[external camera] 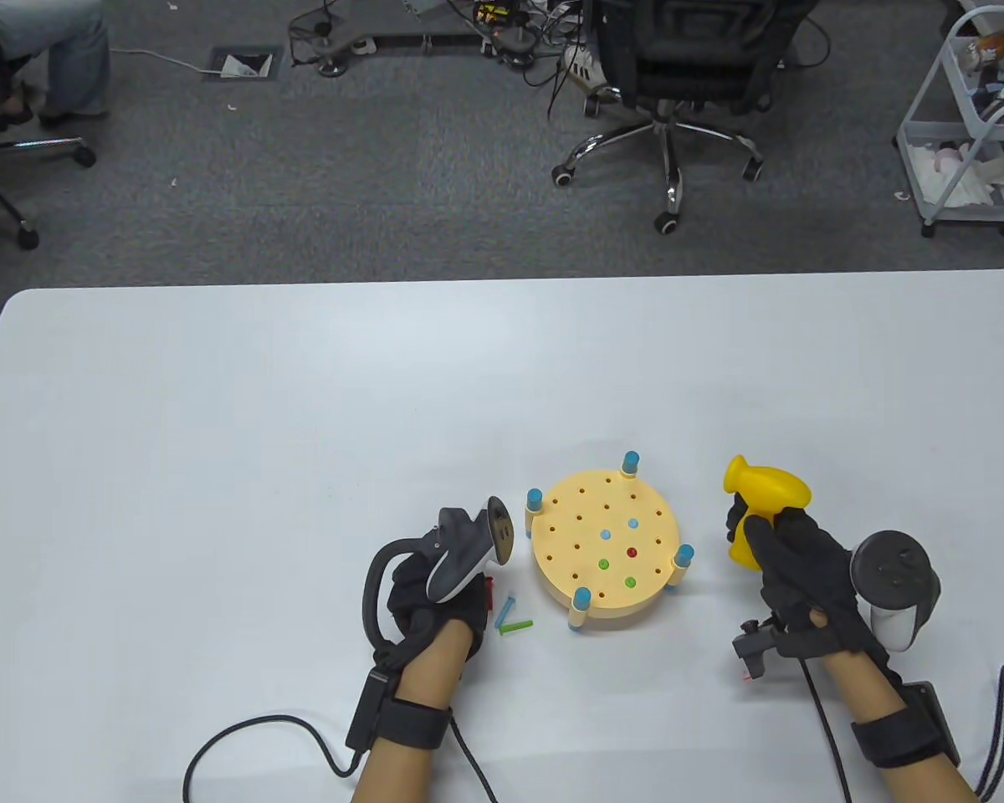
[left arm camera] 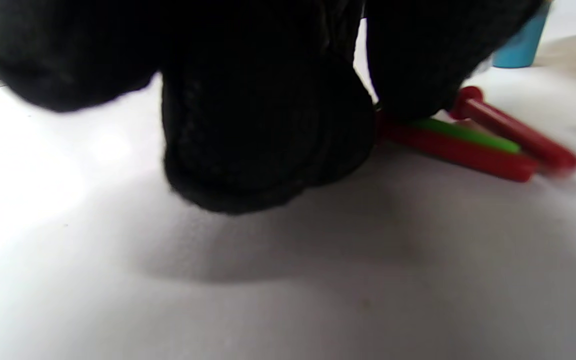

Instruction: Hammer toy nails into tap bench

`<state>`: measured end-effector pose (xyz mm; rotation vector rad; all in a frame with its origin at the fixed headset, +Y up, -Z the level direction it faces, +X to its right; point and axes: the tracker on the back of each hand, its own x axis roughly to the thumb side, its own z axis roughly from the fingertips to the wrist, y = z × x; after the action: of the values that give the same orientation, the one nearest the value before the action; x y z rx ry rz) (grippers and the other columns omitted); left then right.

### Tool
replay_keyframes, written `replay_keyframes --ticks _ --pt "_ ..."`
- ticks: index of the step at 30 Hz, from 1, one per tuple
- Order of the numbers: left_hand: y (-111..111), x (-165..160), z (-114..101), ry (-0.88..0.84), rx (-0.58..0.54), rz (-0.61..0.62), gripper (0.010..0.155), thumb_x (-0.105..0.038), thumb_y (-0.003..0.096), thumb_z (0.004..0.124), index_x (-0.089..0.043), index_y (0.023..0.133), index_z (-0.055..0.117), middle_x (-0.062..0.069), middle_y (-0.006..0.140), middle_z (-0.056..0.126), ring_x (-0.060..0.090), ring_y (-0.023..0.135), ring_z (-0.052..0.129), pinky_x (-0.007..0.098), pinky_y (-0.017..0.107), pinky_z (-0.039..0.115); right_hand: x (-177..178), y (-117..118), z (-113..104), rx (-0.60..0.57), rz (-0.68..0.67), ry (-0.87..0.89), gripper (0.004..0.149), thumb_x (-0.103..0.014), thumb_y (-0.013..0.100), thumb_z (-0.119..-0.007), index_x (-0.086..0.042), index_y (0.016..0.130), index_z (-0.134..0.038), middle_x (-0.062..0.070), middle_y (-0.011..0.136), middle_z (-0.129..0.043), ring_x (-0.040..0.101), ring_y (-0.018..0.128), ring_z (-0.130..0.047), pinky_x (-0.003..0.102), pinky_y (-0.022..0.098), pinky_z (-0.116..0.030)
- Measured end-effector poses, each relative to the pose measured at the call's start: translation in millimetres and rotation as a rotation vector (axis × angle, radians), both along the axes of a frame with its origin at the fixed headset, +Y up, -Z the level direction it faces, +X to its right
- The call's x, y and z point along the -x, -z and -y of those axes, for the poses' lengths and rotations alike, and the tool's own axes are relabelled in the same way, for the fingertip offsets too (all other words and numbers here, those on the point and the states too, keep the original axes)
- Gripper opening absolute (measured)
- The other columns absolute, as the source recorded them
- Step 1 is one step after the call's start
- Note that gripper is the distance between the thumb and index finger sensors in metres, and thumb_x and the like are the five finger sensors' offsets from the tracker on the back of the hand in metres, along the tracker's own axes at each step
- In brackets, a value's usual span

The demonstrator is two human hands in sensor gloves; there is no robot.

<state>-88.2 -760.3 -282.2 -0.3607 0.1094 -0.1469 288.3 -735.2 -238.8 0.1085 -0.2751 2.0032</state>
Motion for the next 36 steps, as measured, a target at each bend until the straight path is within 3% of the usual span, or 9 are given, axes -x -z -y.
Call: replay_keyframes --ticks 11,29,36 --pt "-5 -9 0 0.042 -0.022 -0.109 0.055 -0.031 0.0369 0.087 -0.008 0.085 0.073 0.009 0.060 0.104 0.019 0.035 0.110 0.034 0.020 0.093 2 0 3 0.014 -0.002 -0.019 0.064 -0.050 0.045 -0.062 -0.008 0.094 -0.067 0.013 0.079 -0.085 0.026 0.060 -0.094 0.045 0.050 -0.078" --pt "-9 -5 1 -0.036 -0.008 -0.237 0.059 -0.025 0.0350 0.089 -0.009 0.089 0.071 0.012 0.068 0.098 0.022 0.040 0.108 0.036 0.025 0.095 5 -1 8 0.024 -0.003 -0.039 0.064 -0.050 0.045 -0.062 -0.008 0.094 -0.068 0.013 0.079 -0.085 0.026 0.060 -0.094 0.045 0.050 -0.078" --pt "-7 -17 4 0.102 -0.026 -0.241 0.063 -0.028 0.0334 0.092 -0.007 0.089 0.072 0.012 0.065 0.100 0.022 0.035 0.110 0.034 0.023 0.096 7 -3 10 0.031 -0.003 -0.037 0.064 -0.050 0.045 -0.062 -0.008 0.094 -0.068 0.013 0.079 -0.085 0.026 0.060 -0.094 0.045 0.050 -0.078"
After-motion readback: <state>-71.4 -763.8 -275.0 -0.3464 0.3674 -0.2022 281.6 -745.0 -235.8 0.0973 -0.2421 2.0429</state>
